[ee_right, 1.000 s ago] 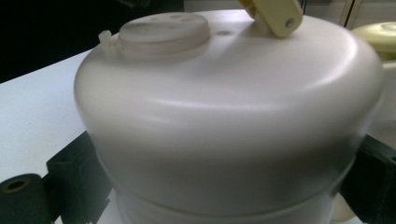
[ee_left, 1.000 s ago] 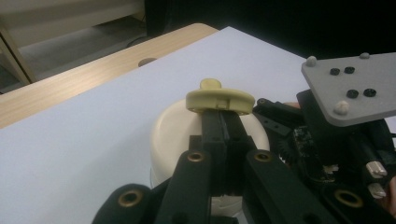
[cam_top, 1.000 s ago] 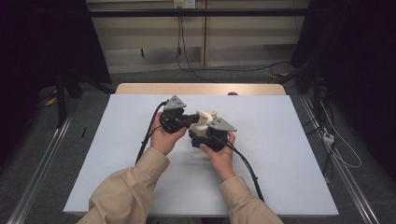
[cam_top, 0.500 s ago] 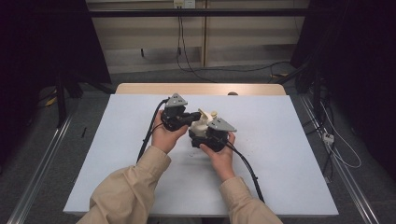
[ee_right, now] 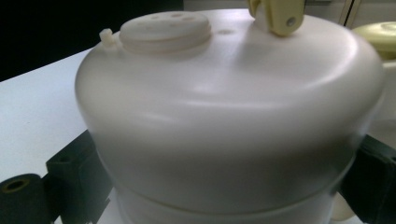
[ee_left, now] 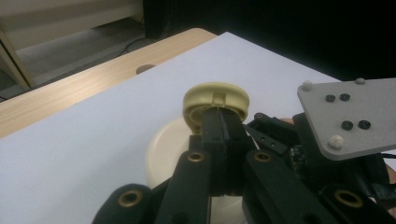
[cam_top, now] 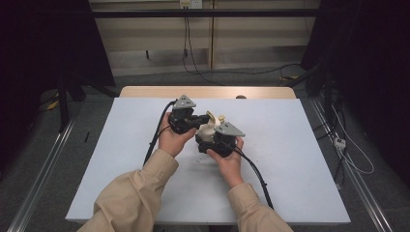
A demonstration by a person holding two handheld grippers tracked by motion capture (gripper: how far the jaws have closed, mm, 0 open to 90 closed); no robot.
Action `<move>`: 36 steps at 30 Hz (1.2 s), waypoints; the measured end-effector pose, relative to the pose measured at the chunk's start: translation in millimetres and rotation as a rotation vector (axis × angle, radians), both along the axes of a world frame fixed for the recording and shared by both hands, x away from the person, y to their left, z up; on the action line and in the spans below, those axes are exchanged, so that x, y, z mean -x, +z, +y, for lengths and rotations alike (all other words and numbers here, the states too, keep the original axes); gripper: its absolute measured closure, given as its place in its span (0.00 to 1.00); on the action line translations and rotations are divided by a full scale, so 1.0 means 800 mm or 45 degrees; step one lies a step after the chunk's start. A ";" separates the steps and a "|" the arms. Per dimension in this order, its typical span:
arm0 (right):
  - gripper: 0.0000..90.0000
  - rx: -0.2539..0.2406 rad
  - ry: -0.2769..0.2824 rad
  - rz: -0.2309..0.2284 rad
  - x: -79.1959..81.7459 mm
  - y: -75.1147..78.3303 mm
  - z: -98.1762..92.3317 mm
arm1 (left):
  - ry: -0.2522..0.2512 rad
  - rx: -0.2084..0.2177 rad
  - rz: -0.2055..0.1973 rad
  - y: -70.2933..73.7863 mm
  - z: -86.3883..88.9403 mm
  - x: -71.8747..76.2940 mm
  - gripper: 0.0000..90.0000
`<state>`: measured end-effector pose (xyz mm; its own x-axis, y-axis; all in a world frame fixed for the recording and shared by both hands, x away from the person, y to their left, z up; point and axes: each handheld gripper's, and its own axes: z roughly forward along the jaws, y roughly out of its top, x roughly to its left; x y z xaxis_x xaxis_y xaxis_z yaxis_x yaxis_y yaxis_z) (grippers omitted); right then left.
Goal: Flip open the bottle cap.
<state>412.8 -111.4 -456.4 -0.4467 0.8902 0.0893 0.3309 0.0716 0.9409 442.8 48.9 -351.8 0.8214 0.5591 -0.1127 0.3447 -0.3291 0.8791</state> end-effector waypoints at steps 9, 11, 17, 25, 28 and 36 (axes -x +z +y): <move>0.06 0.001 -0.001 -0.004 0.000 0.000 0.000 | -0.008 0.003 -0.007 0.004 -0.003 -0.002 1.00; 0.06 0.001 0.000 -0.003 0.000 0.000 0.000 | -0.011 0.006 -0.006 0.004 -0.005 -0.002 1.00; 0.06 0.003 0.000 -0.003 0.000 0.000 0.000 | -0.004 0.002 -0.003 0.002 -0.005 -0.003 1.00; 0.06 0.004 0.001 -0.003 0.000 0.000 0.000 | 0.000 0.008 0.002 0.002 -0.005 -0.004 1.00; 0.06 0.004 0.001 -0.002 0.000 0.000 0.000 | -0.003 0.004 -0.004 0.001 -0.006 -0.005 1.00; 0.06 0.002 0.004 0.002 0.001 0.000 0.000 | -0.002 0.012 0.006 0.003 -0.009 -0.006 1.00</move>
